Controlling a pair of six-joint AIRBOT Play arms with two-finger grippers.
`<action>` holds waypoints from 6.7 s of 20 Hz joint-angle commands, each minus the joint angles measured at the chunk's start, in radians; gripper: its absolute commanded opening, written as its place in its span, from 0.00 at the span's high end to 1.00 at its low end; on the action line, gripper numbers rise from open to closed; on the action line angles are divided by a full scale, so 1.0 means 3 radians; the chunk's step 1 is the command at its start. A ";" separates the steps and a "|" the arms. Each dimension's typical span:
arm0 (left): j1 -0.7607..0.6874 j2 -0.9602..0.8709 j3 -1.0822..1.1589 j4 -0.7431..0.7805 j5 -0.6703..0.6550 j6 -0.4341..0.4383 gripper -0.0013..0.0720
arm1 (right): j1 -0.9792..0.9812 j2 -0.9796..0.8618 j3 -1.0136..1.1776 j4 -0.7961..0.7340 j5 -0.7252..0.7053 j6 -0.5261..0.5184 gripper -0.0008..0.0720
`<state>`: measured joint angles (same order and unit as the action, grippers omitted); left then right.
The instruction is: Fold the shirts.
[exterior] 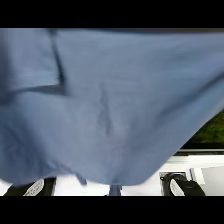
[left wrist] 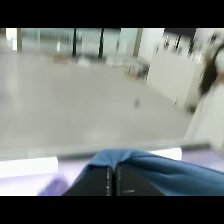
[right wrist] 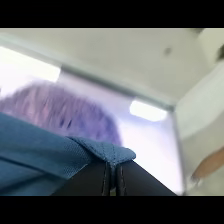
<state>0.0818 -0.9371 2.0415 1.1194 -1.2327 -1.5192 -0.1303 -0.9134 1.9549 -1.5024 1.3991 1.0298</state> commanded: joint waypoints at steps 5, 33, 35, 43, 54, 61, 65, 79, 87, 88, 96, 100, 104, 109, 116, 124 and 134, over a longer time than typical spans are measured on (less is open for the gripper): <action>-0.0069 -0.1324 -0.1387 0.0120 -0.0338 0.0150 0.94 | 0.0067 -0.1757 -0.0769 -0.0039 0.0393 -0.0019 0.95; -0.0201 -0.2768 -0.1607 0.0547 -0.0702 0.0164 0.94 | 0.0287 -0.2880 -0.1081 0.0085 0.0064 0.0252 0.95; -0.0212 -0.2772 -0.1611 0.0505 -0.0659 0.0099 0.79 | 0.0286 -0.2894 -0.1078 0.0205 0.0024 0.0323 0.78; 0.0205 -0.1947 -0.2274 0.0392 -0.1317 0.0113 0.26 | -0.0242 -0.2326 -0.1227 0.0252 0.1186 -0.0160 0.26; 0.0095 -0.0748 -0.5020 -0.0573 0.0103 0.0173 0.28 | -0.0343 -0.1760 -0.2029 0.0348 0.0807 -0.0221 0.27; -0.0312 -0.0748 -0.5020 -0.0605 0.0523 0.0023 0.62 | -0.0345 -0.1600 -0.2708 0.0267 0.0786 -0.0237 0.15; -0.0312 -0.0724 -0.5018 -0.0608 0.0465 0.0153 0.94 | -0.0345 -0.1603 -0.3271 0.0403 0.0540 -0.0252 0.14; -0.0313 -0.0469 -0.5018 -0.0608 0.0478 0.0175 0.94 | -0.0343 -0.1865 -0.3543 0.0661 0.0089 -0.0038 0.19; -0.0312 -0.0469 -0.5015 -0.0607 0.0524 0.0175 0.94 | -0.0343 -0.1968 -0.3539 0.0804 0.0023 -0.0005 0.94; -0.0309 -0.0469 -0.4995 -0.0605 0.0516 0.0205 0.94 | -0.0343 -0.1956 -0.3521 0.0806 0.0041 -0.0079 0.95; 0.0025 -0.0636 -0.3521 -0.0318 0.0221 0.0432 0.95 | -0.0257 -0.1639 -0.2347 0.0713 -0.0121 -0.0337 0.95; -0.0039 -0.1511 -0.2619 -0.0323 0.0201 0.0426 0.94 | 0.0149 -0.2110 -0.1740 0.0338 -0.0537 -0.0088 0.95; -0.0038 -0.2410 -0.1839 -0.0320 0.0009 0.0223 0.94 | 0.0258 -0.2767 -0.1242 0.0200 -0.0484 0.0315 0.95; -0.0080 -0.2965 -0.1542 -0.0544 -0.0187 0.0224 0.43 | 0.0262 -0.3001 -0.1204 0.0278 -0.0431 0.0341 0.57; 0.0004 -0.2748 -0.1069 -0.0585 -0.0546 0.0301 0.35 | -0.0542 -0.3089 -0.1092 0.0999 0.0038 0.0046 0.04; -0.0401 -0.2436 -0.1039 -0.0593 -0.0393 0.0323 0.35 | -0.0456 -0.3546 -0.1092 0.1595 0.0064 0.0085 0.08; -0.1497 -0.2724 -0.1470 -0.0730 0.0730 -0.0041 0.94 | -0.0295 -0.2637 -0.1090 0.1873 0.0211 -0.0178 0.95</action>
<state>-0.2562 -1.7088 1.6520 0.9356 -1.1610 -1.4654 -0.2199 -1.8343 1.6264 -0.9714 1.4200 0.9962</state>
